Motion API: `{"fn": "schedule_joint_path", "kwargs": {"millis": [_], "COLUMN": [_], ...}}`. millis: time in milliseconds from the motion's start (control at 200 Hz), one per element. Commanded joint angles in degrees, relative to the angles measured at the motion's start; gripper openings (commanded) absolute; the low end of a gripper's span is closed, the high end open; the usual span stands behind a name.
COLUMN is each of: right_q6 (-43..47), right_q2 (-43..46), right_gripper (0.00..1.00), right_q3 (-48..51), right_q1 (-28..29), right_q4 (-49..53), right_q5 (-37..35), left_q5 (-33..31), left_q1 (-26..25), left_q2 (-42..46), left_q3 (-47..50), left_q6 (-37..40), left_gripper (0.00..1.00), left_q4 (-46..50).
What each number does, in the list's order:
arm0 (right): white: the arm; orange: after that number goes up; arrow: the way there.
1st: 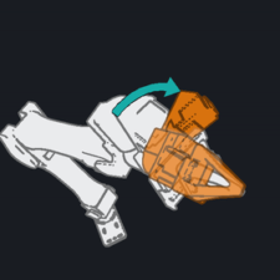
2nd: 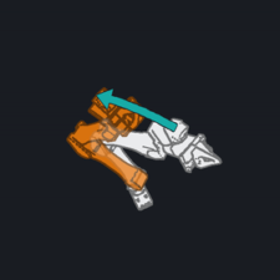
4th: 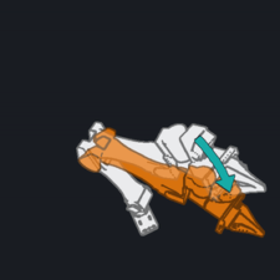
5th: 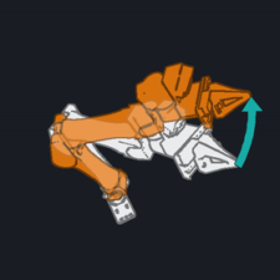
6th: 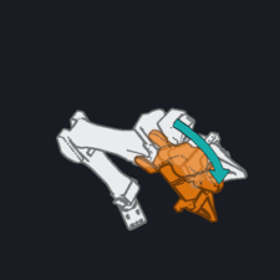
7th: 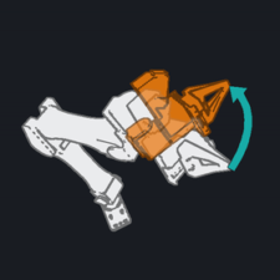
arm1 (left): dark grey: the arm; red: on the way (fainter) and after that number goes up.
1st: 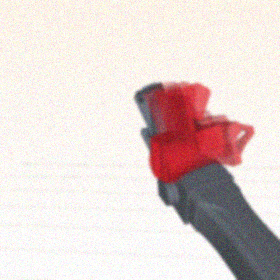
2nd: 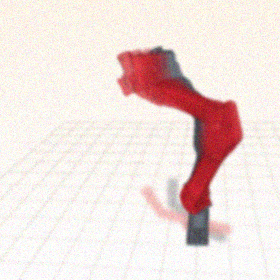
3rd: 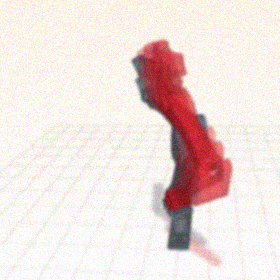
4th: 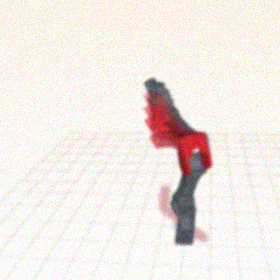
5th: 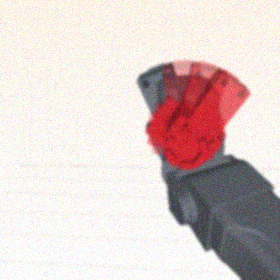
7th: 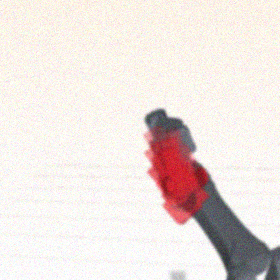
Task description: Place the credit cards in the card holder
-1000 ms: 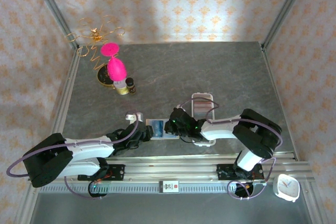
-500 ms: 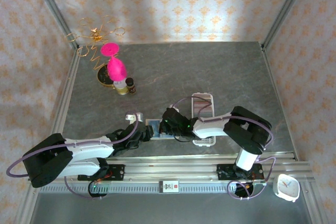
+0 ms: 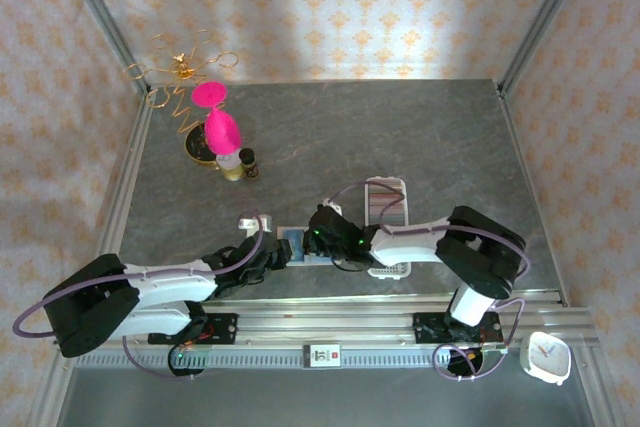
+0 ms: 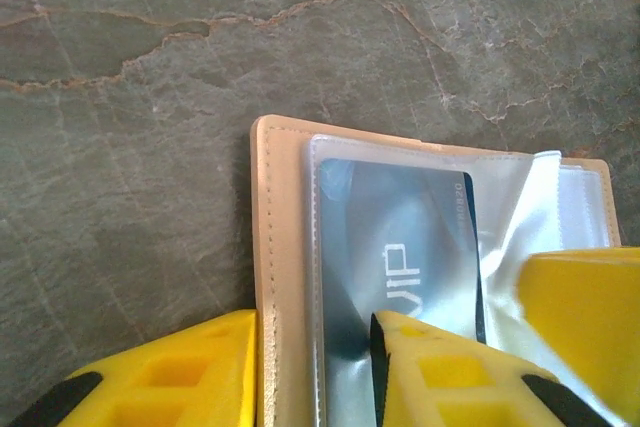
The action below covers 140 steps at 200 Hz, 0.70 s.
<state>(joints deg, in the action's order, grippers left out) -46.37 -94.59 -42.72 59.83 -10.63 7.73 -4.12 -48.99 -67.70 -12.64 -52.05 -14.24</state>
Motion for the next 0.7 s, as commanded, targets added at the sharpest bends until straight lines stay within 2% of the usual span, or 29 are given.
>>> {"fn": "schedule_joint_path", "kwargs": {"millis": [0,245,696], "right_q6": [0.1,-0.8,-1.7], "right_q2": [4.4,6.9,2.0], "right_gripper": [0.15,0.26,0.34], "right_q3": [1.7,4.3,3.8], "right_q1": [0.3,0.3,0.2], "right_q4": [3.0,5.9,1.8], "right_q5": [-4.9,-8.7,-3.7], "left_q5": [2.7,2.7,2.7], "left_q1": [-0.2,-0.2,-0.2], "left_q2": [-2.6,-3.9,-3.8], "left_q3": [0.8,0.6,1.0], "left_q6": [-0.7,-0.6,-0.7], "left_gripper": [0.31,0.28,0.27], "left_q4": [4.4,3.9,4.0]}}
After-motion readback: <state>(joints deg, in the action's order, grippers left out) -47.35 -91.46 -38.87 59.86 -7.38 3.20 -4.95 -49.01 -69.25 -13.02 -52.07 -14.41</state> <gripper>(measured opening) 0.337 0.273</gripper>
